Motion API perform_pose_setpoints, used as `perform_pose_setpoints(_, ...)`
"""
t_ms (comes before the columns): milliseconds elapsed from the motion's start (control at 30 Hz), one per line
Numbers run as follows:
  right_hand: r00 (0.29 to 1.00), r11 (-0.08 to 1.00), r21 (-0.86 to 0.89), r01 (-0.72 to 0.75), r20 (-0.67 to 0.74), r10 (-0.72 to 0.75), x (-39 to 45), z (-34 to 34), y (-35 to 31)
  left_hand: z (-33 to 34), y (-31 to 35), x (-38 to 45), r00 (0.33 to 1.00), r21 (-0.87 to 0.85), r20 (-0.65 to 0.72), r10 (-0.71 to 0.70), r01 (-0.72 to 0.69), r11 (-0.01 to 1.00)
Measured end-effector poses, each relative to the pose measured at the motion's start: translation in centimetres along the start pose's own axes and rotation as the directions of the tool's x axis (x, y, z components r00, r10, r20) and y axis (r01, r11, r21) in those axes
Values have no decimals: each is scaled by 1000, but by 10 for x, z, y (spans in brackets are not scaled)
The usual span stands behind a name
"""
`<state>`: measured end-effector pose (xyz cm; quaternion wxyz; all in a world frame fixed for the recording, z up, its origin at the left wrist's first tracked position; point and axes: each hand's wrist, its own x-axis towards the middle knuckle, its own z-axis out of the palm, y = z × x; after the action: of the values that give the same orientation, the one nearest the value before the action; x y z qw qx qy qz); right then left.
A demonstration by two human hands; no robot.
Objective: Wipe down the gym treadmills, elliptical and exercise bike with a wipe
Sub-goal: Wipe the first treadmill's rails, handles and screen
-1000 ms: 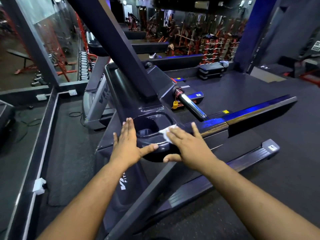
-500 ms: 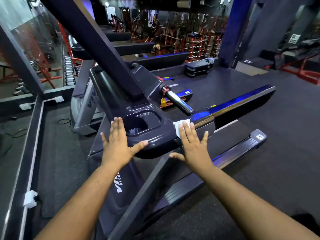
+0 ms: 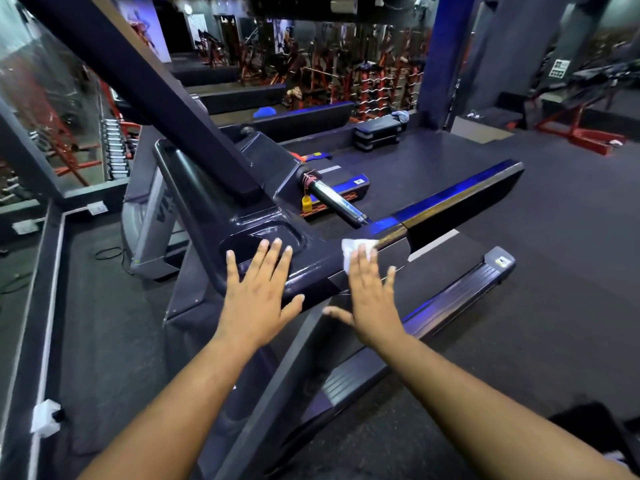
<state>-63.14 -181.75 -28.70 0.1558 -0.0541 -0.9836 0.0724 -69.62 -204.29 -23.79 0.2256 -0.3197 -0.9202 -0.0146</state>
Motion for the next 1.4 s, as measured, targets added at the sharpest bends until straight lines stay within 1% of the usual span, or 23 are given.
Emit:
perform_pose_setpoints(100,964,964,-41,263,-40,-264,-18,15,-37,1,-3,-1,1000,-5,-26,2,-2,1000)
perform_pose_setpoints(133,951,952,-65,298,-62,-302,-22,22,-42,2,-4,-2,1000,-3,-30,3,-3,1000)
perform_pose_setpoints(167,951,953,-86,292,-78,-298,-23,26,-42,2,-5,-4,1000,-2,-29,1,-1,1000)
perform_pose_setpoints(200,964,965,-93,245,-88,-253,-21,28,-36,2,-6,-5,1000,-4,-24,-5,5,1000)
perform_pose_setpoints(300,997,999,-34,15,-74,-17,-6,22,-10,4,-12,-13,998,-29,0,-64,64,998)
perform_pose_setpoints(333,997,1000,-17,-25,-71,23,-1,19,-4,5,-15,-15,996,-53,7,-84,84,995)
perform_pose_setpoints(367,997,1000,-17,-17,-76,16,3,15,-2,6,-17,-17,995,-88,10,-102,103,991)
perform_pose_setpoints(433,987,991,-52,125,-99,-130,5,4,-14,7,-20,-20,992,-169,2,-128,126,977)
perform_pose_setpoints(500,938,943,-99,318,-111,-328,4,-5,-38,7,-24,-23,989,-223,3,-146,143,964)
perform_pose_setpoints(533,911,917,-116,383,-117,-395,3,-7,-50,6,-27,-26,988,-236,11,-152,150,960)
perform_pose_setpoints(600,865,874,-151,463,-140,-482,2,-9,-66,6,-33,-32,987,-250,30,-159,162,955)
perform_pose_setpoints(700,749,771,-174,612,-186,-637,3,-4,-77,6,-45,-41,984,-273,53,-172,180,945)
perform_pose_setpoints(767,701,729,-106,676,-212,-681,11,-7,-78,3,-50,-46,985,-282,75,-156,171,944)
perform_pose_setpoints(833,681,706,-12,708,-251,-688,20,-15,-74,-2,-49,-47,987,-292,83,-137,155,944)
perform_pose_setpoints(867,676,697,43,716,-291,-677,25,-19,-72,-5,-48,-46,988,-307,77,-133,150,940)
perform_pose_setpoints(900,696,701,129,701,-338,-634,27,-25,-68,-8,-46,-44,989,-329,65,-130,144,933)
perform_pose_setpoints(967,812,731,376,570,-392,-432,26,-43,-64,-15,-39,-36,992,-393,26,-127,127,911)
perform_pose_setpoints(1033,920,709,601,368,-347,-183,21,-63,-65,-22,-28,-23,991,-498,2,-130,114,860)
perform_pose_setpoints(1100,970,611,766,199,-244,-10,17,-77,-66,-29,-14,-8,990,-630,11,-139,114,768)
perform_pose_setpoints(1167,983,498,862,99,-163,87,14,-84,-63,-34,2,6,989,-737,50,-138,130,664)
perform_pose_setpoints(1200,980,470,880,67,-147,136,11,-87,-58,-36,11,13,989,-774,71,-128,136,618)
perform_pose_setpoints(1333,955,398,917,-38,-84,284,-2,-97,-35,-38,37,33,985,-869,98,-140,154,471)
perform_pose_setpoints(1400,937,403,913,-65,-83,340,-7,-103,-23,-43,47,42,981,-910,130,-147,177,375)
